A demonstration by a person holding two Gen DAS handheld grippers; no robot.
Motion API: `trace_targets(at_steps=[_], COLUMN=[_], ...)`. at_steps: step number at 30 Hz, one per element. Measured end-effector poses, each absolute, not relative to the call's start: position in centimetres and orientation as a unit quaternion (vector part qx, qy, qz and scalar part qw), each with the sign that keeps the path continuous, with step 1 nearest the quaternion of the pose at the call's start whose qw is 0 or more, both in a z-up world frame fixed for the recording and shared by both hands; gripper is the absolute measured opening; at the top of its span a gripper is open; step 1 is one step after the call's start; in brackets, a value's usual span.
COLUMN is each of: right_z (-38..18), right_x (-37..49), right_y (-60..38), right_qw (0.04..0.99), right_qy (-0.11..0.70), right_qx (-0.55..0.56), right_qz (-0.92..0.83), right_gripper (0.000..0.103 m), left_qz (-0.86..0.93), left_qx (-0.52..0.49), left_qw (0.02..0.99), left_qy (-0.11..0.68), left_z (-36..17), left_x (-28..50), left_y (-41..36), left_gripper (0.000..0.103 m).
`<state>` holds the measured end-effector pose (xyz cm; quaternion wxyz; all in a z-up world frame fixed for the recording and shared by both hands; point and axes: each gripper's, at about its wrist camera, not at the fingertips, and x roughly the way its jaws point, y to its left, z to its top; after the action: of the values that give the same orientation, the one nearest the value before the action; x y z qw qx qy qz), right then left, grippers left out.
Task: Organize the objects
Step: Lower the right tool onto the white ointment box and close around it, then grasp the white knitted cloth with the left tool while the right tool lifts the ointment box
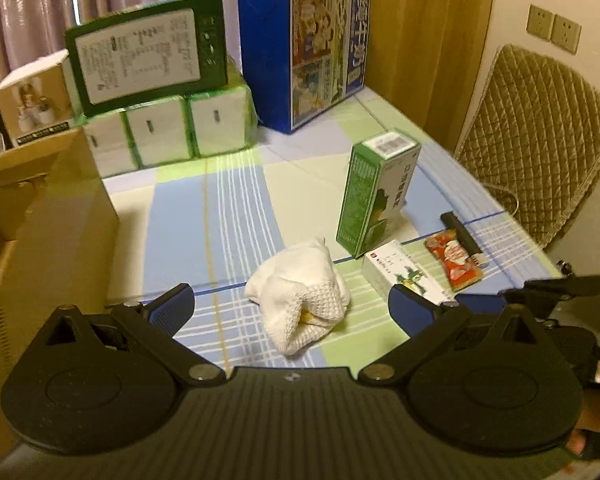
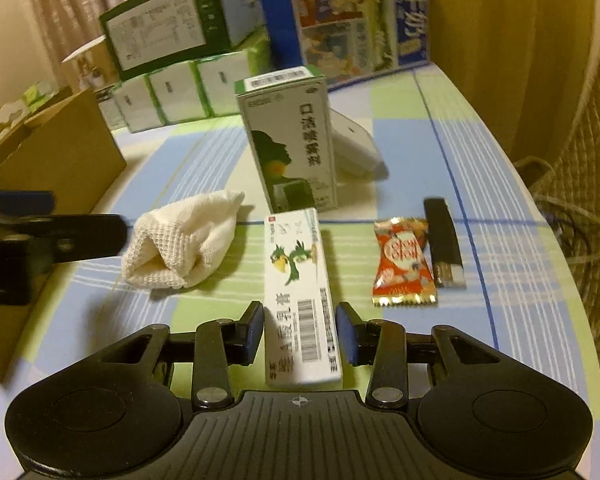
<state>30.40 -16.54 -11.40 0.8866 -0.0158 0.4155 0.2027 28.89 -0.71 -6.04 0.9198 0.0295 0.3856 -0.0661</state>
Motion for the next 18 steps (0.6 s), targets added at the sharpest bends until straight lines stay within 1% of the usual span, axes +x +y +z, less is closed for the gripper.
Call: trace_targets(at_steps=[4, 7, 9, 11, 12, 14, 15, 16, 18], right_z=[-12.3, -12.3, -12.3, -12.3, -12.3, -12.3, -12.3, -12.2, -12.3], right_x=[31.1, 31.0, 30.9, 30.8, 30.8, 30.8, 30.7, 30.7, 30.6], right_y=[-16.1, -16.3, -16.5, -16.6, -16.6, -16.6, -16.6, -16.5, -16.5], right_qw=[0.882, 0.880, 0.879, 0.879, 0.879, 0.879, 0.880, 0.880, 0.881], right_qy=[0.420, 0.424, 0.425, 0.425, 0.425, 0.425, 0.424, 0.424, 0.423], right_qx=[-0.036, -0.030, -0.028, -0.027, -0.027, -0.026, -0.026, -0.027, -0.026], right_qz=[0.213, 0.213, 0.212, 0.214, 0.214, 0.214, 0.214, 0.213, 0.211], right_gripper=[0.037, 0.037, 0.036, 0.036, 0.036, 0.036, 0.036, 0.036, 0.036], left_qz=[-0.065, -0.069, -0.070, -0.070, -0.072, -0.083, -0.085, -0.086, -0.089], left_qx=[0.040, 0.049, 0.053, 0.049, 0.046, 0.042, 0.045, 0.052, 0.064], left_qw=[0.914, 0.910, 0.906, 0.900, 0.898, 0.895, 0.895, 0.896, 0.897], left_qy=[0.398, 0.405, 0.415, 0.427, 0.431, 0.436, 0.436, 0.433, 0.429], left_z=[-7.6, -9.1, -10.2, -11.1, -11.5, -11.9, -12.0, -11.9, -11.7], left_x=[30.8, 31.9, 32.6, 33.3, 33.5, 33.7, 33.5, 33.2, 32.4], left_y=[-1.0, -1.5, -1.7, -1.9, -1.9, -2.0, -2.1, -2.3, -2.6], left_gripper=[0.101, 0.099, 0.092, 0.081, 0.079, 0.063, 0.061, 0.055, 0.048])
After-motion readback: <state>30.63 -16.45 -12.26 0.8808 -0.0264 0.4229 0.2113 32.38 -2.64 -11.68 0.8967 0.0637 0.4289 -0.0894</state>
